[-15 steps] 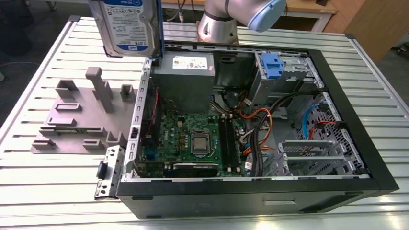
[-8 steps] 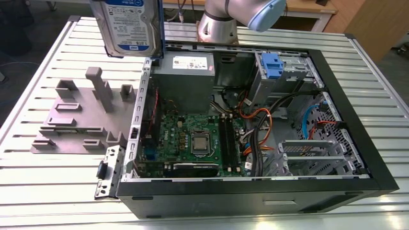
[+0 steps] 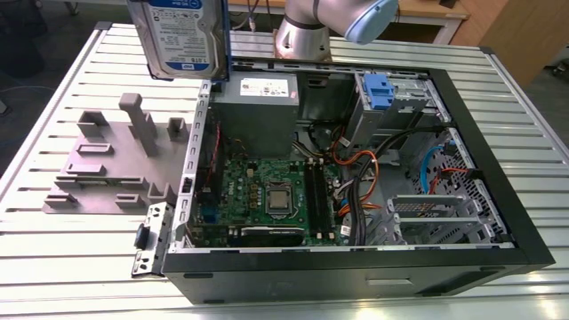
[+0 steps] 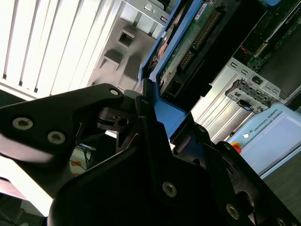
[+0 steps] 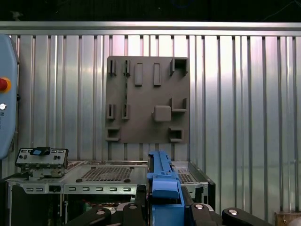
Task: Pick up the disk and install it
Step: 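Pick up the disk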
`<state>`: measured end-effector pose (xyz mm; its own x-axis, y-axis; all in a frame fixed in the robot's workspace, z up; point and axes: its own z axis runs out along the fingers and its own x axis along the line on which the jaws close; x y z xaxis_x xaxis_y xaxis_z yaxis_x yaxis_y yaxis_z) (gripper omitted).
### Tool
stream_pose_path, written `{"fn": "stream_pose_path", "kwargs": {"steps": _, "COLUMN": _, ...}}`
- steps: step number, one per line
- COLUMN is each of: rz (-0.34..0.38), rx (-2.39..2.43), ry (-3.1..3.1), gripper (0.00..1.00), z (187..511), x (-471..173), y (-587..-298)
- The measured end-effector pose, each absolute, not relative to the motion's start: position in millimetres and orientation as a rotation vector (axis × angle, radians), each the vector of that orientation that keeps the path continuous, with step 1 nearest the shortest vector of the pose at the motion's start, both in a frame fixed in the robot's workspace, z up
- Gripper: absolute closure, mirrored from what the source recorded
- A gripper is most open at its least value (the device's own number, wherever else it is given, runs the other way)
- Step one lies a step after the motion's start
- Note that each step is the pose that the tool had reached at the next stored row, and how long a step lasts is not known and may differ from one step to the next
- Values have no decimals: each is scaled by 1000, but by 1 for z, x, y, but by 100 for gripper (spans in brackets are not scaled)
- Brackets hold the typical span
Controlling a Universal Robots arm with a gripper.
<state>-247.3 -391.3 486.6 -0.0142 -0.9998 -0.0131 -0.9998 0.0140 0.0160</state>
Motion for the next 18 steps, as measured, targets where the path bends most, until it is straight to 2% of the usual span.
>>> {"fn": "stream_pose_path", "kwargs": {"steps": 18, "rz": -32, "rx": 2204, "ry": -2236, "gripper": 63, "z": 487, "x": -242, "y": -391}}
